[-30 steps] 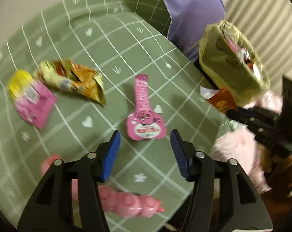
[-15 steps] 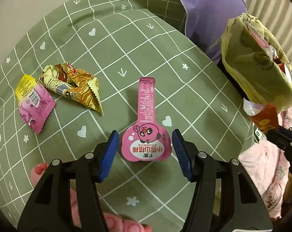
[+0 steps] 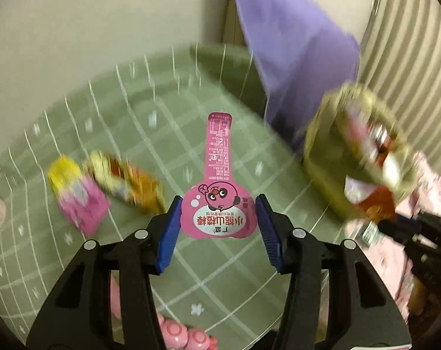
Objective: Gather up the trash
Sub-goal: 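Carry the pink lollipop and lilac packet toward the trash bag, then open both grippers over the bag to drop the lollipop and packet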
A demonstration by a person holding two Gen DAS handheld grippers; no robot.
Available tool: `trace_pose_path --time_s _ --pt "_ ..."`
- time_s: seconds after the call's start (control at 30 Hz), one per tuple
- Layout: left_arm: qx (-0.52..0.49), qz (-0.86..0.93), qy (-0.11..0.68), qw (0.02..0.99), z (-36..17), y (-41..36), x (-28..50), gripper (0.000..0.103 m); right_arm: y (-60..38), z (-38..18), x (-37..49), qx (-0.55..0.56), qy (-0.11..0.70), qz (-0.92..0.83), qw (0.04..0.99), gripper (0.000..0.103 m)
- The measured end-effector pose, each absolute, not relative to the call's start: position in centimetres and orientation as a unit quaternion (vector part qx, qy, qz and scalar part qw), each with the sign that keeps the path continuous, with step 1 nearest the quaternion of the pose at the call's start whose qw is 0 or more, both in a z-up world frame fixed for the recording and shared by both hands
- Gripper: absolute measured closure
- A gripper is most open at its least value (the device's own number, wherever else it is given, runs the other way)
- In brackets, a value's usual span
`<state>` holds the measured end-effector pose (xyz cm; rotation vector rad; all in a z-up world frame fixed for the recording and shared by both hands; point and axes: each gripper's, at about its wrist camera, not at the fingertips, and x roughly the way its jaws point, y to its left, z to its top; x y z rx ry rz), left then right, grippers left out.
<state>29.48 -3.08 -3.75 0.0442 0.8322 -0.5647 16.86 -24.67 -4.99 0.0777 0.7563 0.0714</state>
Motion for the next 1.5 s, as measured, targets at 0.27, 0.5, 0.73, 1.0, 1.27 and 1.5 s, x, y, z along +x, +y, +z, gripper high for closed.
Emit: trace_pose_path --time_s 0.27,0.5,0.73,1.0,1.27,1.5 --pt "-0.004 -0.351 0.298 0.888 6.3 -7.0 30.4 0.055 -27.3 3.3 15.6 -0.003 0.287 -0.021 0.958 0.087" --pt "0.004 -0.457 0.294 0.840 8.7 -14.1 30.0 0.055 -33.2 7.4 14.7 0.014 0.278 -0.105 0.955 0.087" --pt "0.026 -0.500 0.325 0.802 7.4 -20.4 30.2 0.055 -36.5 7.1 13.5 0.021 0.283 -0.138 0.949 0.087" --pt "0.052 -0.513 0.355 0.780 5.4 -23.3 30.6 0.055 -38.9 4.5 13.5 0.052 0.299 -0.142 0.942 0.087" --pt "0.065 -0.510 0.387 0.765 2.5 -25.4 32.3 0.055 -39.7 1.9 15.5 0.072 0.320 -0.123 0.937 0.087" --pt "0.054 -0.524 0.404 0.748 2.1 -28.0 35.6 0.055 -39.3 -0.7 16.9 0.077 0.346 -0.120 0.927 0.087"
